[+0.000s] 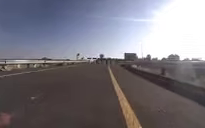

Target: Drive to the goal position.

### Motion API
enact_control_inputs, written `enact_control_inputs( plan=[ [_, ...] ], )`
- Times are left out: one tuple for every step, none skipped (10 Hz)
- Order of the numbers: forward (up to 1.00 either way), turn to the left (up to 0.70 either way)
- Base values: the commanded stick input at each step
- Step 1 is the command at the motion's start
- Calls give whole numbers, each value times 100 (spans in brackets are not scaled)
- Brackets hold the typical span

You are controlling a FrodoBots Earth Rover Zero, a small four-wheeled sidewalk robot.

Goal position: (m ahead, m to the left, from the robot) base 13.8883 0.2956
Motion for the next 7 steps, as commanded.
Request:
enact_control_inputs(
  plan=[
    [70, 0],
    [70, 0],
    [70, 0],
    [70, 0],
    [70, 0],
    [70, 0],
    [70, 0]
  ],
)
